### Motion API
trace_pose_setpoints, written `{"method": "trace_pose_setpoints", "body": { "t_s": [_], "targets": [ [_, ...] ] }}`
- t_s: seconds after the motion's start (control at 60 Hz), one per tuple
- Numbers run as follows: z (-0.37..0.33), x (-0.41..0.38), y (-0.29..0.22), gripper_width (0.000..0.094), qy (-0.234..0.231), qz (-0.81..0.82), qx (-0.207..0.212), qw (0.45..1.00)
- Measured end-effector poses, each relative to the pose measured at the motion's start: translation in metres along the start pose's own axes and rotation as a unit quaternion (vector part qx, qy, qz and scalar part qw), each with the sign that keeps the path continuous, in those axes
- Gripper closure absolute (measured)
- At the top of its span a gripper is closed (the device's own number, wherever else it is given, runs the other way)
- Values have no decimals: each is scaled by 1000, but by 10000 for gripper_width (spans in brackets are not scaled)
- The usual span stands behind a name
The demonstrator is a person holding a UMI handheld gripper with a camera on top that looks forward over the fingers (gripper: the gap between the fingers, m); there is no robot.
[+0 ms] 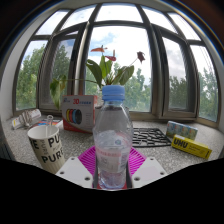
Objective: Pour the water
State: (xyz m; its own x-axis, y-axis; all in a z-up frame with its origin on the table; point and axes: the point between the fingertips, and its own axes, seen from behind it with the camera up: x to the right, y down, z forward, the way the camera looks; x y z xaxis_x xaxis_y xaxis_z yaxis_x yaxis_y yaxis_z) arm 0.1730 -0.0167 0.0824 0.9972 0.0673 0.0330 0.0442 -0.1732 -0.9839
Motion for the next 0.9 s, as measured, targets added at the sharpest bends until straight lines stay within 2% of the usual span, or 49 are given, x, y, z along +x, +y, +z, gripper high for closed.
{"method": "trace_pose_setpoints", "body": {
  "t_s": [0.1,0.2,0.25,0.3,0.467,0.717,0.9],
  "targets": [
    [2,3,7,410,1,14,-12,1000],
    [-5,2,18,66,-2,28,-52,998],
    [-12,7,20,107,4,34,-59,998],
    [-27,10,13,79,14,35,-62,997],
    [-94,10,-2,82,43,37,-83,995],
    [-241,-18,-25,81,83,26,-87,992],
    [-341,-49,-21,78,107,7,-93,990]
  ]
}}
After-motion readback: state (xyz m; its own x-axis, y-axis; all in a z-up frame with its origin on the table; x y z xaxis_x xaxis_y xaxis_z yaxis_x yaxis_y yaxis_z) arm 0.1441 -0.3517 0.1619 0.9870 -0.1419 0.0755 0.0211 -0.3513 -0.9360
